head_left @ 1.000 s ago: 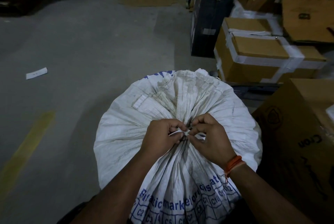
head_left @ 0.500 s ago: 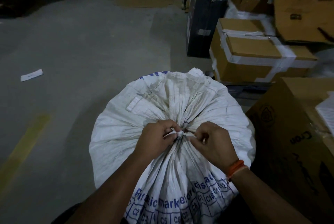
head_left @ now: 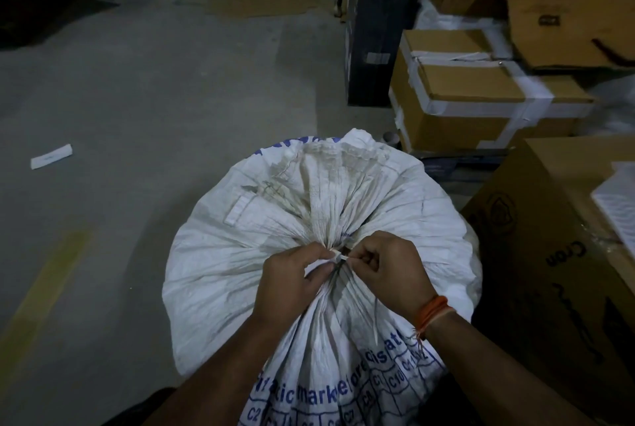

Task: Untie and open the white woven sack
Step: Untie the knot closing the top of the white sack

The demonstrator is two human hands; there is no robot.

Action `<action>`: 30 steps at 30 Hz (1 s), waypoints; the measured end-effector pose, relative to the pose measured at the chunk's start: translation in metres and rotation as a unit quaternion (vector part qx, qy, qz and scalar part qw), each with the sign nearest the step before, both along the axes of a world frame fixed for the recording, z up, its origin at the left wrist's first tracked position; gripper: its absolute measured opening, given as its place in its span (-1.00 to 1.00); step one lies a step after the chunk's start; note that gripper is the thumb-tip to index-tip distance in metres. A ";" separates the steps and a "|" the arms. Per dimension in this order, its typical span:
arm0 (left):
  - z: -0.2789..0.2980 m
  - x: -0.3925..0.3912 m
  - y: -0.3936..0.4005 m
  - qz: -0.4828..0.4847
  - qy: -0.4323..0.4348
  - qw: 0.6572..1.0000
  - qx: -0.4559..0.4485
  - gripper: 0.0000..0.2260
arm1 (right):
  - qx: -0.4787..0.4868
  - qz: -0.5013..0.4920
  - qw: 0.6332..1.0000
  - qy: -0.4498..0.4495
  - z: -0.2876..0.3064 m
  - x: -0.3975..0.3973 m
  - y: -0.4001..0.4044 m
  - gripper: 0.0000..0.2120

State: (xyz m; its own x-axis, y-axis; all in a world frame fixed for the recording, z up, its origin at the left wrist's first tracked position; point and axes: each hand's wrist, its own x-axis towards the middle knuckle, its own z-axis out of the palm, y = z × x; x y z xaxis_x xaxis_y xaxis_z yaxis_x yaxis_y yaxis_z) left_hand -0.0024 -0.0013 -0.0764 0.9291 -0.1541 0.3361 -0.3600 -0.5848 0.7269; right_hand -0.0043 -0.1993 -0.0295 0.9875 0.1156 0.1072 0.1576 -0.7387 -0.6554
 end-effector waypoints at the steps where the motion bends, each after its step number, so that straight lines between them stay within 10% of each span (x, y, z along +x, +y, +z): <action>1: -0.001 0.000 0.000 0.002 -0.007 1.000 0.001 -0.88 | 0.002 0.002 1.000 -0.010 0.000 0.000 0.000 -0.91; 20: 0.001 -0.009 -0.003 0.015 0.091 0.989 -0.119 -0.93 | 0.048 0.024 0.997 -0.048 -0.010 0.001 0.011 -0.90; 30: 0.024 -0.017 -0.013 0.071 0.338 0.864 -0.367 -0.92 | 0.044 0.052 0.996 -0.066 -0.009 0.002 0.007 -0.88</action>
